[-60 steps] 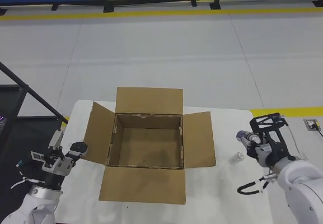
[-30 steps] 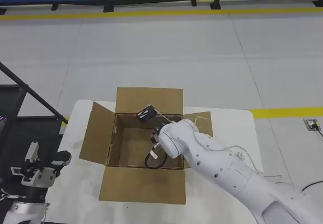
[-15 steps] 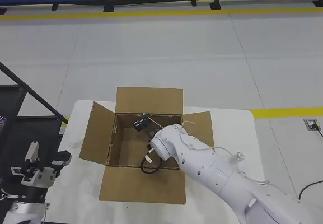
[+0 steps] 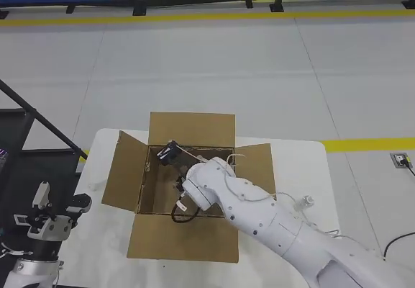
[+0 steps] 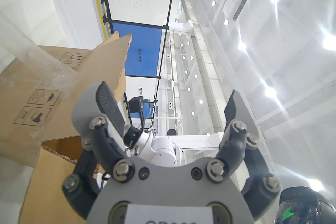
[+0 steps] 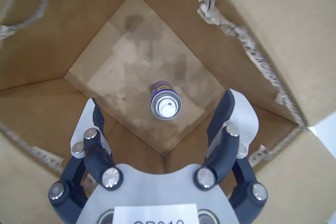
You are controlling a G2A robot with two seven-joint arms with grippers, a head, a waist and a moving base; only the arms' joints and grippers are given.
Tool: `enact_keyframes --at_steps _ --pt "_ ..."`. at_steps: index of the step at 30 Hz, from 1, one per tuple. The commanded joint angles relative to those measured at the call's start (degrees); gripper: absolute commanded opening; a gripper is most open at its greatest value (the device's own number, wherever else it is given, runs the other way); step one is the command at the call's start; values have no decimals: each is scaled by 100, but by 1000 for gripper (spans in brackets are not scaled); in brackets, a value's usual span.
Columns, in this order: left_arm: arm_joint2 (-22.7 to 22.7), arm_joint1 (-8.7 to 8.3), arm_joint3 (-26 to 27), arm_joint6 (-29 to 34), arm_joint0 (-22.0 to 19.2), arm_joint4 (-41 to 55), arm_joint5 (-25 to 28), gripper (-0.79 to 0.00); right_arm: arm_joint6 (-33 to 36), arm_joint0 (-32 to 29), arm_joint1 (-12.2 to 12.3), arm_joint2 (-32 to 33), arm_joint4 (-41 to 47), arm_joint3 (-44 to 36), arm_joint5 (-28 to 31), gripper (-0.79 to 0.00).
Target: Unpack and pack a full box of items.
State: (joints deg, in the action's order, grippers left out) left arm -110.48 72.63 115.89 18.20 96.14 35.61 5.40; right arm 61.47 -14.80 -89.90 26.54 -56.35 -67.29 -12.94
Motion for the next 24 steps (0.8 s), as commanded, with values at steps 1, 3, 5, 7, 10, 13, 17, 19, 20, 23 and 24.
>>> enact_keyframes --at_steps 1,3,5,7,10,13,17,19,20,23,24 --pt "0 0 0 0 0 0 0 0 440 -261 234 277 -505 -1002 -104 0" --pt "0 0 0 0 0 0 0 0 827 -601 470 614 -1038 -1886 -127 0" --pt "0 0 0 0 0 0 0 0 1217 -1019 704 1018 -1621 -2744 -67 0" --pt "0 0 0 0 0 0 0 0 1594 -1498 921 1505 -2192 -3563 59 0" --pt "0 0 0 0 0 0 0 0 2114 -2310 1207 2405 -3046 -4666 299 0" --pt "0 0 0 0 0 0 0 0 2427 -3203 1423 3519 -3440 -5485 574 0" --pt "0 0 0 0 0 0 0 0 2594 -4323 1600 5123 -3497 -5944 759 0" --pt "0 0 0 0 0 0 0 0 2599 -4707 1646 5795 -3246 -5838 883 0" --pt "0 0 0 0 0 0 0 0 2528 -4866 1659 6068 -2940 -5746 996 0" --pt "0 0 0 0 0 0 0 0 2218 -5244 1692 6661 -2212 -5339 1341 0" --pt "0 0 0 0 0 0 0 0 2121 -5336 1703 6767 -2066 -5171 1479 0"
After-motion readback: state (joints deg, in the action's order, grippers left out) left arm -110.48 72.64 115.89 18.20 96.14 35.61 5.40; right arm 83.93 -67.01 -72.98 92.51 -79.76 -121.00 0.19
